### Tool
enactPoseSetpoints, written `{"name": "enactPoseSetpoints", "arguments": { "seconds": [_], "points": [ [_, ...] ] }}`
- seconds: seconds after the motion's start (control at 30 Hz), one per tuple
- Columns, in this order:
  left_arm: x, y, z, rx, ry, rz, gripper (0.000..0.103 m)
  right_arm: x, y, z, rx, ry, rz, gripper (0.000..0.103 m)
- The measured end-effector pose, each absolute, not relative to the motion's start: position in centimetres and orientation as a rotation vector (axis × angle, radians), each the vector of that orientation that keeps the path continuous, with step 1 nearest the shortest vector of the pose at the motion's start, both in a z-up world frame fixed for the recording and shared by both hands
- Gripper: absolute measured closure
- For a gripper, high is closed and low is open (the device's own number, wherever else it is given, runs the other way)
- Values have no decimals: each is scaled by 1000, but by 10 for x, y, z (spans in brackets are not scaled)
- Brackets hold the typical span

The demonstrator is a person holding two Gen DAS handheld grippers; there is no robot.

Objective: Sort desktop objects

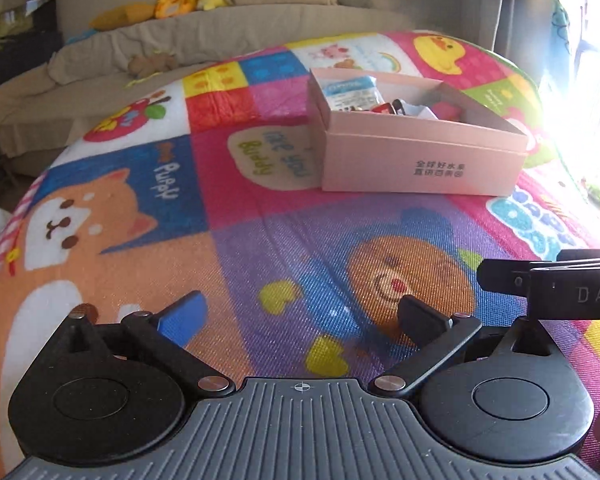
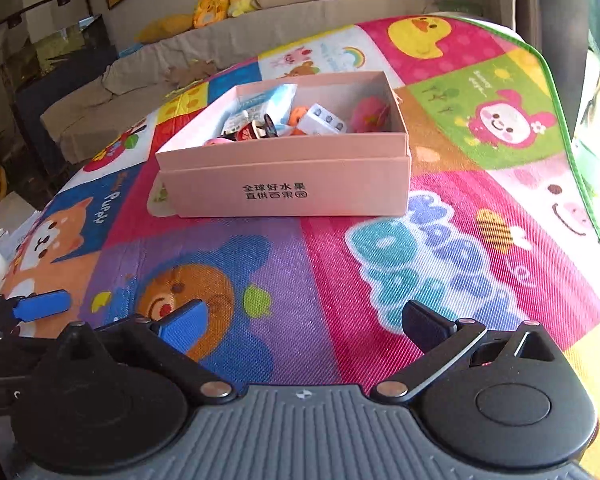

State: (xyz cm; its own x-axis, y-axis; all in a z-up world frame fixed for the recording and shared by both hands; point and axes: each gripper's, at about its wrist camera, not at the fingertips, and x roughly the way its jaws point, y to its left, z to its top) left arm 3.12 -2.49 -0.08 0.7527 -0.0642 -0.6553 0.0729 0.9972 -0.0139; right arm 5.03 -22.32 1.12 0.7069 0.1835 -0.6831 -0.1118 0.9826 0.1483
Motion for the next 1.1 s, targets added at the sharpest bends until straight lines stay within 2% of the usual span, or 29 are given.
{"name": "enactPoseSetpoints", "arguments": {
  "seconds": [0.33,0.6,1.1],
  "points": [
    [31,-21,-2,-11,713,17,0,46,-224,5,110,715,136,0],
    [31,-18,-1,-19,711,40,0,50,-204,2,-20,752,100,0],
    [30,-18,-1,-21,710,40,0,49,-205,2,-16,751,102,0]
  ]
}}
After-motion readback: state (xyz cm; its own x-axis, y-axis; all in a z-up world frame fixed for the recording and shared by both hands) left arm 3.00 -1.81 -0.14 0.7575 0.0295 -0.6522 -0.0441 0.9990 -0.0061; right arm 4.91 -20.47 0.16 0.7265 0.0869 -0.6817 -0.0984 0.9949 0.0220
